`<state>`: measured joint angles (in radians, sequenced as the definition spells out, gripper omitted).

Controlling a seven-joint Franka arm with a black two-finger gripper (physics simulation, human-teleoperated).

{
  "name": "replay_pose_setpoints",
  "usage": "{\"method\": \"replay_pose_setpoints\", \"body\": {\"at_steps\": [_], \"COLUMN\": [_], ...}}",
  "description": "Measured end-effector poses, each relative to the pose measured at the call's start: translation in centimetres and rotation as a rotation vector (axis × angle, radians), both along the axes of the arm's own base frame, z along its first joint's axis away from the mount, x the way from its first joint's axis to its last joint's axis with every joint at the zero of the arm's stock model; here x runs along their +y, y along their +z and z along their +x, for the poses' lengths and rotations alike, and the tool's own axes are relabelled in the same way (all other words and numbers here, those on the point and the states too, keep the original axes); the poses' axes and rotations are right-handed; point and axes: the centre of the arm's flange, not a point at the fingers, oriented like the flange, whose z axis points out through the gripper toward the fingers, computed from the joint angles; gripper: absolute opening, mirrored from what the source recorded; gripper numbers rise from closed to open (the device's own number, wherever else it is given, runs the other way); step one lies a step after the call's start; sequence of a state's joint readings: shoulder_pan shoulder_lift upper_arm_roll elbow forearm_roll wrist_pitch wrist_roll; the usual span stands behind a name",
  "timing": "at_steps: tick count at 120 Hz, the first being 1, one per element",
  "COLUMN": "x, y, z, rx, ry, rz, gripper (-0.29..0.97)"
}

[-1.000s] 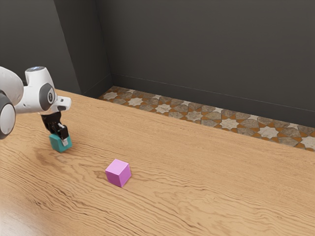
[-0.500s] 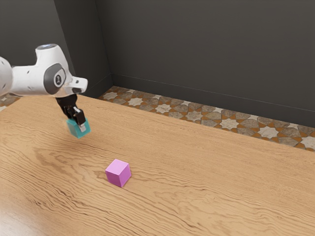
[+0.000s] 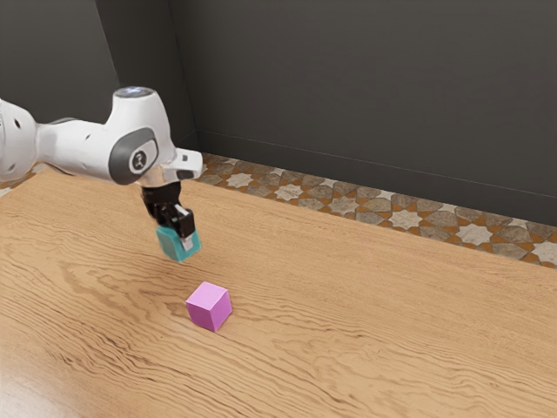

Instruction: Pick up the blue block with one arm, and put the blue block on the pink block with one arm

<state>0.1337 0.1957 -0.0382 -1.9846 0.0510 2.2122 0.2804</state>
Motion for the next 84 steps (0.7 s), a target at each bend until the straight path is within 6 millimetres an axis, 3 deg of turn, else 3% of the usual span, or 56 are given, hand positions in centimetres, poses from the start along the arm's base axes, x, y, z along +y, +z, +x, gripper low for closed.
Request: {"method": "replay_pose_setpoints", "body": {"at_steps": [26, 40, 58, 84], "x": [-3.9, -5.0, -7.6, -8.4], "y": [-0.6, -1.4, -1.1, -1.3], "z": [-1.5, -2.5, -3.2, -4.6], "rx": [0.009, 0.014, -0.003, -0.011], "ry": [0.078, 0.128, 0.16, 0.23], "rz": [0.016, 0.025, 0.032, 0.052], "gripper": [0.25, 0.25, 0.25, 0.25]}}
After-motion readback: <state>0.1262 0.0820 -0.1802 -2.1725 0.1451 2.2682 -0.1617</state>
